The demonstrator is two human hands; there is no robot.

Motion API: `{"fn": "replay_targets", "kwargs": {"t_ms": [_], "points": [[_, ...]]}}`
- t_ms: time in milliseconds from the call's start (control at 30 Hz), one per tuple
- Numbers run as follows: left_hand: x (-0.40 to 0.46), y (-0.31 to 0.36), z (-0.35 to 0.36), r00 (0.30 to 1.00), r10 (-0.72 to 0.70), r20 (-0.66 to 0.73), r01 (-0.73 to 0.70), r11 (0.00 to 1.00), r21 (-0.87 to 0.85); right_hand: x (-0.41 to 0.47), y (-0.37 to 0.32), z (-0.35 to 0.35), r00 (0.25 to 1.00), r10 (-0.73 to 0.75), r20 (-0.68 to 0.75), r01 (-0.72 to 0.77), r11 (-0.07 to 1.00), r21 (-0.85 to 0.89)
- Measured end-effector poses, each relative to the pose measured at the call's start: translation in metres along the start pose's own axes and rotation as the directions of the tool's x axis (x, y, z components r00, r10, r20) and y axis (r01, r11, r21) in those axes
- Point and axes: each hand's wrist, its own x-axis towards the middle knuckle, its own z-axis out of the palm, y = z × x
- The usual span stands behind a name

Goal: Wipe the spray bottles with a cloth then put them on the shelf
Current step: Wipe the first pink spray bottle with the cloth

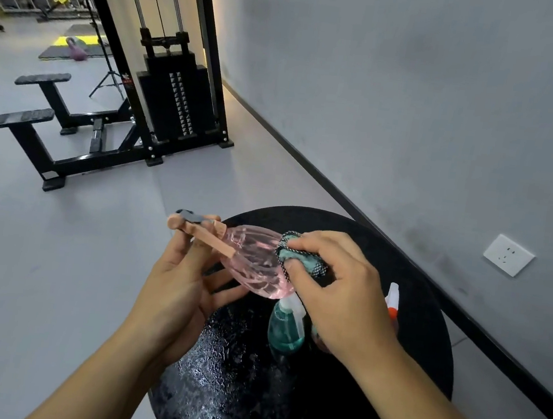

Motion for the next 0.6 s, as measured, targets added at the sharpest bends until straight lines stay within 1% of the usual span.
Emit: {"fn": "replay_targets", "kwargs": {"t_ms": [67,200,233,300,400,467,533,600], "points": [[-0.001,-0.001,0.001,1.000,-0.003,-0.003,0.003,1.000,0.011,0.000,-0.001,-0.001,0.999,-0.011,0.043,0.011,1.000,-0.006],[0.002,0.000,-0.004,1.000,0.017,-0.011,-0.017,1.000,-0.007,0.006,0.005,-0.004,0.996,0.087,-0.009,-0.087,0.996,0.005],[0.003,0.000,-0.005,1.000,0.015,-0.011,-0.015,1.000,-0.018,0.006,0.005,-0.004,0.996,0.091,-0.012,-0.091,0.996,0.005],[0.003,-0.002,-0.005,1.000,0.004,-0.005,-0.004,1.000,-0.011,0.004,0.003,-0.004,0.999,0.049,0.017,-0.049,0.999,-0.007],[0.001,-0.008,-0.004,1.000,-0.010,0.027,0.009,0.999,0.037,0.000,-0.006,-0.001,0.994,-0.043,0.104,0.045,0.999,-0.012],[0.000,-0.012,-0.003,0.999,-0.006,0.033,0.003,0.997,0.076,-0.001,-0.008,-0.001,0.987,-0.088,0.135,0.096,0.994,-0.049],[0.001,-0.013,-0.003,1.000,0.019,0.020,-0.021,0.995,0.096,0.000,-0.006,-0.003,0.989,-0.077,0.128,0.087,0.994,-0.067],[0.002,-0.012,-0.004,0.999,0.048,0.013,-0.049,0.994,0.102,0.003,-0.002,-0.007,0.996,-0.014,0.084,0.019,0.998,-0.054]]}}
